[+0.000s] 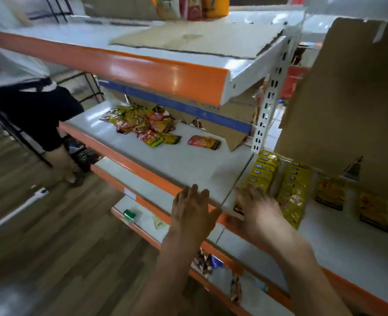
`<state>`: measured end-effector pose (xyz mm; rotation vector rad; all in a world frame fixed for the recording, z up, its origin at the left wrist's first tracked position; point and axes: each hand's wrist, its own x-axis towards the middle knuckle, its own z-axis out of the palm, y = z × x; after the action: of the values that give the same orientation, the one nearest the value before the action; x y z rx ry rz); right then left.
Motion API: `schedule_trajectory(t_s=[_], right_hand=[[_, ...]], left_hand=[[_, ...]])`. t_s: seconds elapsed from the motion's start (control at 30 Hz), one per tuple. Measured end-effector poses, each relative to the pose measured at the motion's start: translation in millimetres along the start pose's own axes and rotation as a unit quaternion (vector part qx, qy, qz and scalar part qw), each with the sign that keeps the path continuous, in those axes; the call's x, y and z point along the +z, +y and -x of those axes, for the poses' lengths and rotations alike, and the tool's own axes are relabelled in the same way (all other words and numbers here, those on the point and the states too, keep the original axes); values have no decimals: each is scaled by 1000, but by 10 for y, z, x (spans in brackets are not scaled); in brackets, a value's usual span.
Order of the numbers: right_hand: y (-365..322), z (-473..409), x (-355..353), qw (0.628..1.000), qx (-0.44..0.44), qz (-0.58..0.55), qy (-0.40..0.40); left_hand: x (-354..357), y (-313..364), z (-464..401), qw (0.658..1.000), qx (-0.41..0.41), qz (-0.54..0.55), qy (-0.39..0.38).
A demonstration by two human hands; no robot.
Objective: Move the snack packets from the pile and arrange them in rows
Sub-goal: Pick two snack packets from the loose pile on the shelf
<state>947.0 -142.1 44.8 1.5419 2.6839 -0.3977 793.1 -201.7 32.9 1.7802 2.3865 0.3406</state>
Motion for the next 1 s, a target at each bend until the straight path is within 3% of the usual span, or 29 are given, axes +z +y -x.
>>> schedule_trajectory(t_s=[0.4, 1.0], right_hand=[[-1278, -579, 384, 998, -47, -24, -41], [-2493, -2026, 555, 987, -139, -3, -84]], left_hand=[[-421, -1411, -36, 998, -66, -18, -10], [-487, -2819, -680, 984, -176, -2, 14]])
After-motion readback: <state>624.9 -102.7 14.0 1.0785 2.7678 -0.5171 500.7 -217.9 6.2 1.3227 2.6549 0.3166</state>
